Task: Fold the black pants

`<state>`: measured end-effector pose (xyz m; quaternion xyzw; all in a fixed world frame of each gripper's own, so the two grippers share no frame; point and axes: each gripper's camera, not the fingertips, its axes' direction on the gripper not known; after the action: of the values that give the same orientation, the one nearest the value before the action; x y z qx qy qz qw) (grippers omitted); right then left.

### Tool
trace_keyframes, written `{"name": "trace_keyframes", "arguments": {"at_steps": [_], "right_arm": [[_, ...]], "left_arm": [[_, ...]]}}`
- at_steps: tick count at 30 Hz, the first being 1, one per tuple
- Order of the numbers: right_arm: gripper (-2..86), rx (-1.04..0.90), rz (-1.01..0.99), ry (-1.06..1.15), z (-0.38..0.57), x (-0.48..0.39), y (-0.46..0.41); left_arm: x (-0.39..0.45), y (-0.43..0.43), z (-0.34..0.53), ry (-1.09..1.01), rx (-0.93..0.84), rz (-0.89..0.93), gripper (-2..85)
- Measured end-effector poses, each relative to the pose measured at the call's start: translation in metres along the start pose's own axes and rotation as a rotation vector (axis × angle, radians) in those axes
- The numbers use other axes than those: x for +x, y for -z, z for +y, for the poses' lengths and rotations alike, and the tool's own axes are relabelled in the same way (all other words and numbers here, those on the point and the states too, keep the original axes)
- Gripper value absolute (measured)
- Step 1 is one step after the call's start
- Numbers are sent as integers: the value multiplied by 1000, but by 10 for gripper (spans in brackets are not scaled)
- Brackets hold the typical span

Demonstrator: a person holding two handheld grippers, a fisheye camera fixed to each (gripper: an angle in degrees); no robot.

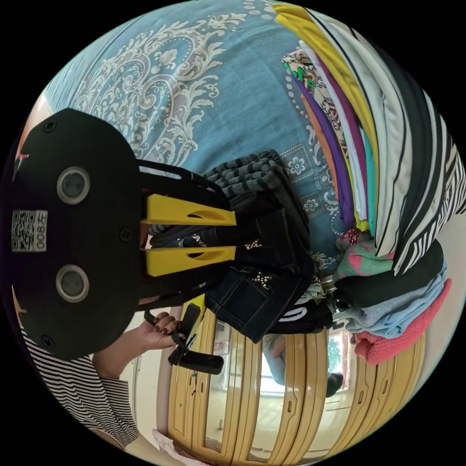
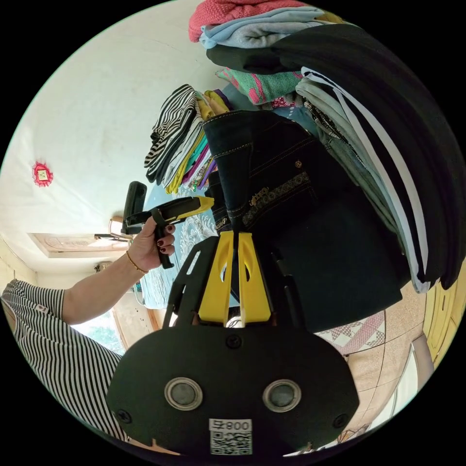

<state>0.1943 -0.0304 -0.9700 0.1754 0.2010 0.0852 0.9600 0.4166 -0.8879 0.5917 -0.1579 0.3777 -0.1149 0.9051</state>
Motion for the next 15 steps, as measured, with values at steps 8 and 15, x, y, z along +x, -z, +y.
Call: {"name": "trace_keyframes", "arguments": {"at_steps": [8,15], "right_arm": [[12,27,-46,-47,5,-24,29],[11,47,-40,-7,17,-83,75]], "left_arm": [[-80,27,38,31,-19,134,12],[-145,89,140,13,89,459,2]]}}
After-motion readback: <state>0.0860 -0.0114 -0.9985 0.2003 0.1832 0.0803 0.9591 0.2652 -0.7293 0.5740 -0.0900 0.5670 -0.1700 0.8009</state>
